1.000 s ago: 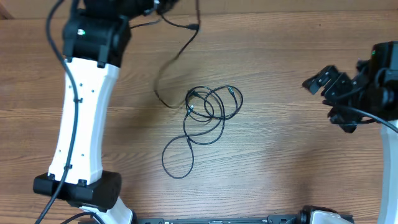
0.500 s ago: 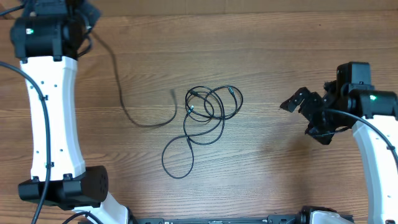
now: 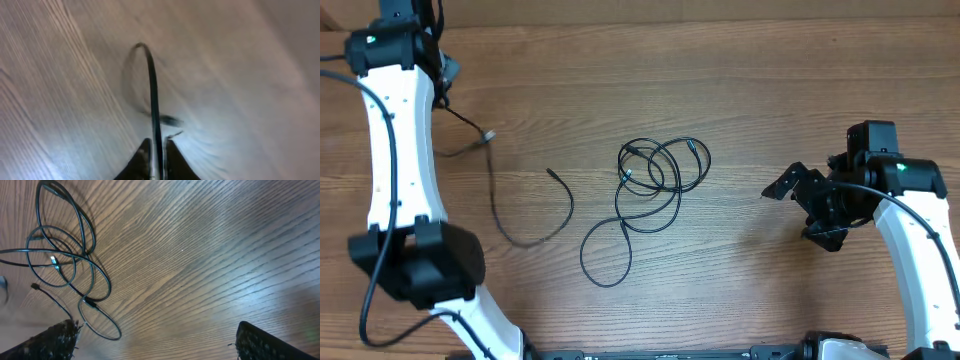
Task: Untangle cables
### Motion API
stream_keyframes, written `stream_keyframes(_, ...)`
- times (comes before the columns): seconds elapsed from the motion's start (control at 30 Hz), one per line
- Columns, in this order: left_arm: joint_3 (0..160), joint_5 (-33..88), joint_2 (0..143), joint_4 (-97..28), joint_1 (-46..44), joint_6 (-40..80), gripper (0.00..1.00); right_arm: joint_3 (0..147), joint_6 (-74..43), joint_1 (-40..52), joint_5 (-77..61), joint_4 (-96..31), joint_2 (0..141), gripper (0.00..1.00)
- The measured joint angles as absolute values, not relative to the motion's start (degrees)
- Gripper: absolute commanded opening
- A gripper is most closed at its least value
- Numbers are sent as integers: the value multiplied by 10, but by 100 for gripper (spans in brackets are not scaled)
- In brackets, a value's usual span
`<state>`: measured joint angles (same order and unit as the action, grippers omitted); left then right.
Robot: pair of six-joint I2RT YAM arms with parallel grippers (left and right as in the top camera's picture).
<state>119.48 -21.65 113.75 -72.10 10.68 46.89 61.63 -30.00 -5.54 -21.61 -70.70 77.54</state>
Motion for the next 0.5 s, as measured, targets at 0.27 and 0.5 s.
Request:
stream_keyframes(0.27,1192,-190,1184,-738,124,444,87,604,-300,-55,-217,-700,775,100)
stream_keyframes(0.5,1189,-107,1184,-797,124,412,100,604,-300,-55,-221,-689,775,100)
